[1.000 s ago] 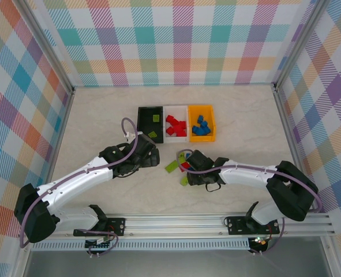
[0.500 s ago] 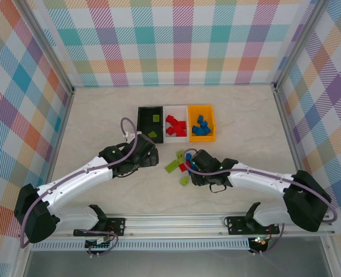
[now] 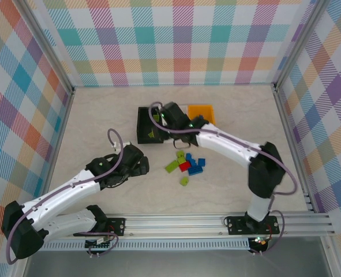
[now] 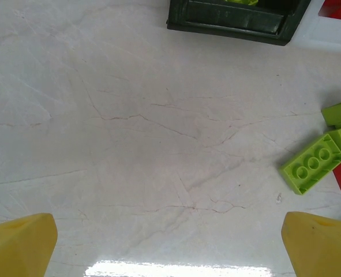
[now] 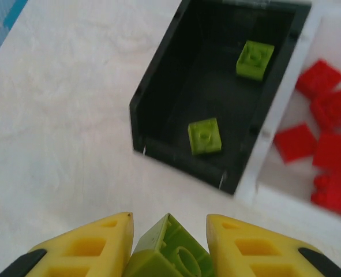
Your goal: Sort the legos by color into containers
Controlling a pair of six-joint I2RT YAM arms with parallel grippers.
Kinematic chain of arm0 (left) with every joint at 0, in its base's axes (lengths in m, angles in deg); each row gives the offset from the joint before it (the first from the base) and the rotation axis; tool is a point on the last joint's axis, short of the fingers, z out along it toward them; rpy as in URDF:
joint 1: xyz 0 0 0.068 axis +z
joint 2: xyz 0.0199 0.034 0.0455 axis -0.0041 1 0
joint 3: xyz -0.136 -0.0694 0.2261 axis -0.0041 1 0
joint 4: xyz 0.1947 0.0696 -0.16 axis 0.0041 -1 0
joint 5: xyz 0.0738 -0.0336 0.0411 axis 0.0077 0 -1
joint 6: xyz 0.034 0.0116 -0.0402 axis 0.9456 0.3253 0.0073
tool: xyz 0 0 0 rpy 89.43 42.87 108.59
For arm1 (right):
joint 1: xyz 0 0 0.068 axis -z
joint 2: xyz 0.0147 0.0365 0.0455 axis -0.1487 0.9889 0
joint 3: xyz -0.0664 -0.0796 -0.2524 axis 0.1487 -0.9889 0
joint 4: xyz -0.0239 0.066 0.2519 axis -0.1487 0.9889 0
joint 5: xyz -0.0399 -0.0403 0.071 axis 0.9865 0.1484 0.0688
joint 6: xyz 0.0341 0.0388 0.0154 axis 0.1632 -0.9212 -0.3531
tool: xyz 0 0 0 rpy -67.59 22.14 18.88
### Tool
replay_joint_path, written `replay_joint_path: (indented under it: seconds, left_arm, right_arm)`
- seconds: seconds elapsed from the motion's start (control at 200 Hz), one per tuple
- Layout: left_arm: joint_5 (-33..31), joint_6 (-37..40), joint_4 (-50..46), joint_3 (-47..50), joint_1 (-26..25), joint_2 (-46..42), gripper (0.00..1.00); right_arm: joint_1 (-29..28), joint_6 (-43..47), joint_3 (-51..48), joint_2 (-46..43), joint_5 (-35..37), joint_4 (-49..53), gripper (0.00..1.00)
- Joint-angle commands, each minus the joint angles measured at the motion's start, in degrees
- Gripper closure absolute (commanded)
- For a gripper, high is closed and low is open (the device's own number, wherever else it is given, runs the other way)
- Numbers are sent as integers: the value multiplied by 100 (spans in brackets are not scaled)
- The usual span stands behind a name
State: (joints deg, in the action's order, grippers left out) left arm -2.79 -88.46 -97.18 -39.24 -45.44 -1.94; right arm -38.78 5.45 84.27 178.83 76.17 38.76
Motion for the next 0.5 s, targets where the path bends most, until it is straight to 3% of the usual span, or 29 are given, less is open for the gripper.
replay_joint_path:
  seconds: [0.0, 0.23, 0.38, 0.495]
  left_arm:
    - [70, -94, -110, 161, 32, -122, 0]
    - [201, 95, 7, 143, 39, 28, 0]
    - [286, 148, 55, 126, 38, 119, 0]
    - [246, 120, -4, 99, 38, 122, 0]
  right_arm:
    - [213, 239, 1093, 937, -292, 319, 80]
    - [381, 117, 2968, 2453, -362, 1029, 73]
    - [410, 143, 3576, 2732, -531, 1051, 45]
    - [418, 182, 3677, 2504, -540, 963, 38]
